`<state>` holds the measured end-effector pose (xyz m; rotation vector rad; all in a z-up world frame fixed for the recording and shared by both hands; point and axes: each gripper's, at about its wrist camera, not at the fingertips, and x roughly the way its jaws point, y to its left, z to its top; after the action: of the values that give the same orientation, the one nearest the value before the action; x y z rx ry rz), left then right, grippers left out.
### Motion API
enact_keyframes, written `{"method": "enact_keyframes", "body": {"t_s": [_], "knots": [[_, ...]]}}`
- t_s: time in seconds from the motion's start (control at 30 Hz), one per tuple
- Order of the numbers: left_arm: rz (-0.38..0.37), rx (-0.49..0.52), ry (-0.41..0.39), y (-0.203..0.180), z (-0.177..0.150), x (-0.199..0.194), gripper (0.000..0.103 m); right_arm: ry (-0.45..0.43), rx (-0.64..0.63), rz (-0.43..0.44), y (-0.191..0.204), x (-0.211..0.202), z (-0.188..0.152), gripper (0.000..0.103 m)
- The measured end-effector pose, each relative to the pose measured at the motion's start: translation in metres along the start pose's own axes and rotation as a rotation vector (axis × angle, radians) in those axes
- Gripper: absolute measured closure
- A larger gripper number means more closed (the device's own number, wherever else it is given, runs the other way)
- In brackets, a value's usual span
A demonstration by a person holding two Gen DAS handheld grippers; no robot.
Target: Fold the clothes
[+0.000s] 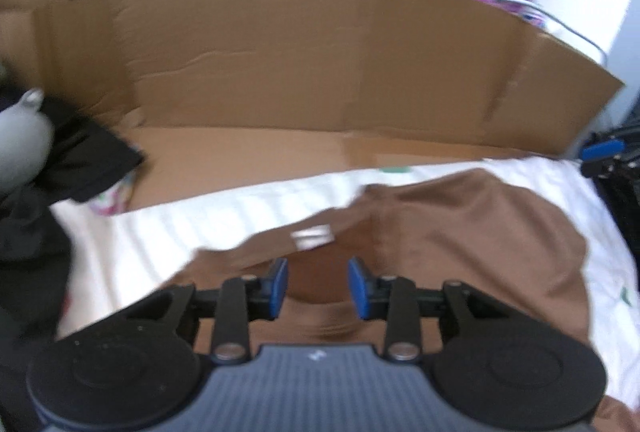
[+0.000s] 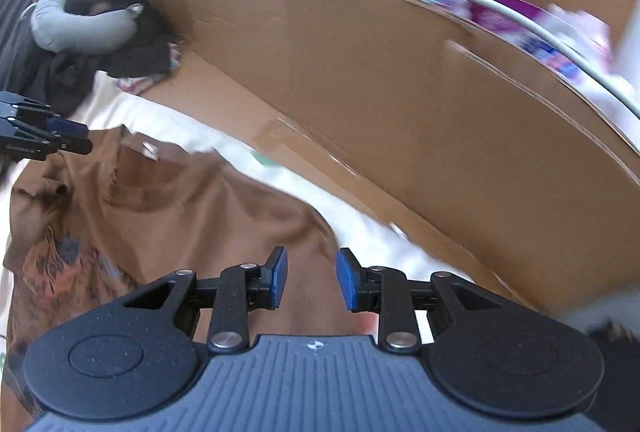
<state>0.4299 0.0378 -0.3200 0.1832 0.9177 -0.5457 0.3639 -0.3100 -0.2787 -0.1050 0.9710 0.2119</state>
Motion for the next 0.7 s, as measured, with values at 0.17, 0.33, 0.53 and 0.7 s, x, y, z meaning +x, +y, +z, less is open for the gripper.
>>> {"method": "enact_keyframes", "body": {"t_s": [0.17,0.33,0.53,0.7], "knots": [[-0.046,0.040,-0.001,-0.047,0.010,-0.005,0.063,0.010,0.062,-0.012,-0.012,-0.017,-0.043,0.069],[-0.029,-0.013,0.001,-0.082,0.017,-0.018,0.061,-0.013,0.115,0.015,-0.015,-0.032,-0.080,0.068],[0.001,-0.077,-0.049,-0.121,0.019,-0.021,0.053,-0.146,0.209,0.032,-0.015,-0.026,-0.115,0.061],[0.001,-0.137,-0.091,-0.145,0.010,-0.008,0.053,-0.191,0.318,0.061,-0.022,0.007,-0.137,0.061]]}}
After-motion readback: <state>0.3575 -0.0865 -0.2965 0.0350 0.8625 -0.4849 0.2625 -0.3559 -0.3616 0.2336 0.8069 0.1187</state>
